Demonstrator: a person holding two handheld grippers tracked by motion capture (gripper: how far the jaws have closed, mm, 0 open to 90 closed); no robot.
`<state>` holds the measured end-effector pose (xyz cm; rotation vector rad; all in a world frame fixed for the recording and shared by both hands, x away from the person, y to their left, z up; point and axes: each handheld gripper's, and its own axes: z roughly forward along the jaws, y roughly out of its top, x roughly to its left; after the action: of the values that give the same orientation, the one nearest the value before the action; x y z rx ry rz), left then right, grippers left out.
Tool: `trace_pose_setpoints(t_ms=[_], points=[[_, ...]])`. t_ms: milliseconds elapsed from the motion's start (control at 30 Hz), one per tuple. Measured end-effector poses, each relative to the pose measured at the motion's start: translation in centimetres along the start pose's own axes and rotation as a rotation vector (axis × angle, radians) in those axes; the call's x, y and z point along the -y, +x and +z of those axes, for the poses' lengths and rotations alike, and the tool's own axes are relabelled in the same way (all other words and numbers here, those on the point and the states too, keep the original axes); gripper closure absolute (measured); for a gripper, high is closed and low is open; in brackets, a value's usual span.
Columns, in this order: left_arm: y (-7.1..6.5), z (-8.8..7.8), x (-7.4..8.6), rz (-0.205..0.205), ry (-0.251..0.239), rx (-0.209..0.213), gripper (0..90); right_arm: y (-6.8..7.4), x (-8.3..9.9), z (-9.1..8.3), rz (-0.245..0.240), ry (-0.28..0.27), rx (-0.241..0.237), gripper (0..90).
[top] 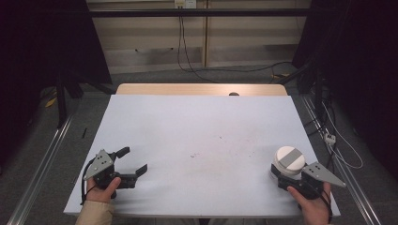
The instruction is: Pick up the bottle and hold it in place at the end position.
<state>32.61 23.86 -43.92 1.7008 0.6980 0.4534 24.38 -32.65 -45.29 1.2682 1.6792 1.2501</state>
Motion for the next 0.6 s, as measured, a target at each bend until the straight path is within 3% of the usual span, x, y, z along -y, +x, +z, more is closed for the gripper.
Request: trace_pose_setpoints(t_ms=[167, 600], points=[[0.0, 0.0, 0.0, 0.001, -0.001, -0.002, 4.4, 0.4, -0.8, 0.3, -0.007, -0.034, -0.011, 18.3], [0.0, 0.0, 0.0, 0.0, -0.006, 0.007, 4.3, 3.1, -3.1, 3.6, -0.035, -0.053, -0.078, 18.3]])
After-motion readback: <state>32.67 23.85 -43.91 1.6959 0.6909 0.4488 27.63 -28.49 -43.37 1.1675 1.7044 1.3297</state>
